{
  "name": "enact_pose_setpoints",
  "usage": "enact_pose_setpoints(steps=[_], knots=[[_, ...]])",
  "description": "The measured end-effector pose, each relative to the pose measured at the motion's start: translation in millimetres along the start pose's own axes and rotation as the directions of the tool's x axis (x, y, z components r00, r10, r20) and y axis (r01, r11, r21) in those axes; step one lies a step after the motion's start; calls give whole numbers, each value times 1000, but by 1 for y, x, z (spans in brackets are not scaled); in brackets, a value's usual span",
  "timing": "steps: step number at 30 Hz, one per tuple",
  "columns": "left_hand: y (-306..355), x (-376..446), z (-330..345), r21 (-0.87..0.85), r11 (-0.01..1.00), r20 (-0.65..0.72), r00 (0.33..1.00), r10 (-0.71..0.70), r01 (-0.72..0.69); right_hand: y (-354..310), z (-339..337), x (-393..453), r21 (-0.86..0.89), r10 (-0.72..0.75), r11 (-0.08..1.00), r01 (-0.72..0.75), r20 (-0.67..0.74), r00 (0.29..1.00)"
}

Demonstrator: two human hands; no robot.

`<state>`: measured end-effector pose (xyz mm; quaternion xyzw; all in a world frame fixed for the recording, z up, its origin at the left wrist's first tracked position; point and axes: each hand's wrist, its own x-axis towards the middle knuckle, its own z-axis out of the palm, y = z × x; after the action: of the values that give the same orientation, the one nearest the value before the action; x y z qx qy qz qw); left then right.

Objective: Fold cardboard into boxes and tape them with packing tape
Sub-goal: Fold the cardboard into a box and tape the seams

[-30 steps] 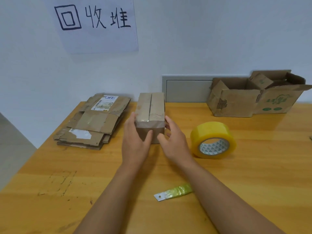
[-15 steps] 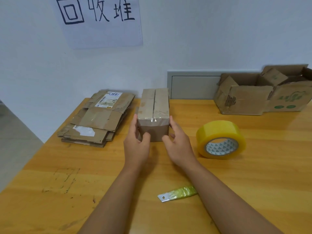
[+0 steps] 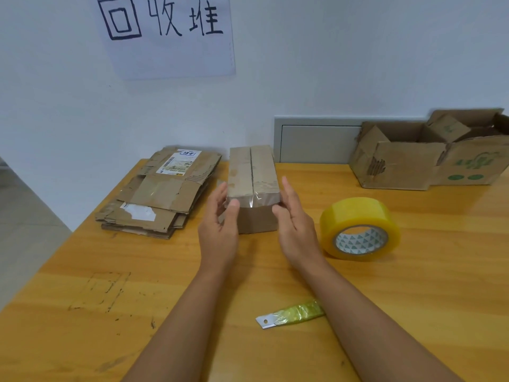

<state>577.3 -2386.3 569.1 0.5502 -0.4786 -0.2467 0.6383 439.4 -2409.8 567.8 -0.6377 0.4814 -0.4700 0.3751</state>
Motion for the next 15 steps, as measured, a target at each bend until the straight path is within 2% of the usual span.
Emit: enact_pose_setpoints(steps=[3, 8, 15], knots=[[-3, 9, 0, 61, 998, -15, 1000, 1, 0, -3, 1, 2, -60, -66, 996, 63, -50, 997], [-4, 18, -1, 121, 992, -35, 999, 30, -25, -7, 7, 13, -64, -92, 994, 83, -153, 984], [-2, 28, -2, 166, 986, -12, 1000, 4, -2, -7, 12, 34, -221, -102, 973, 60, -182, 978]])
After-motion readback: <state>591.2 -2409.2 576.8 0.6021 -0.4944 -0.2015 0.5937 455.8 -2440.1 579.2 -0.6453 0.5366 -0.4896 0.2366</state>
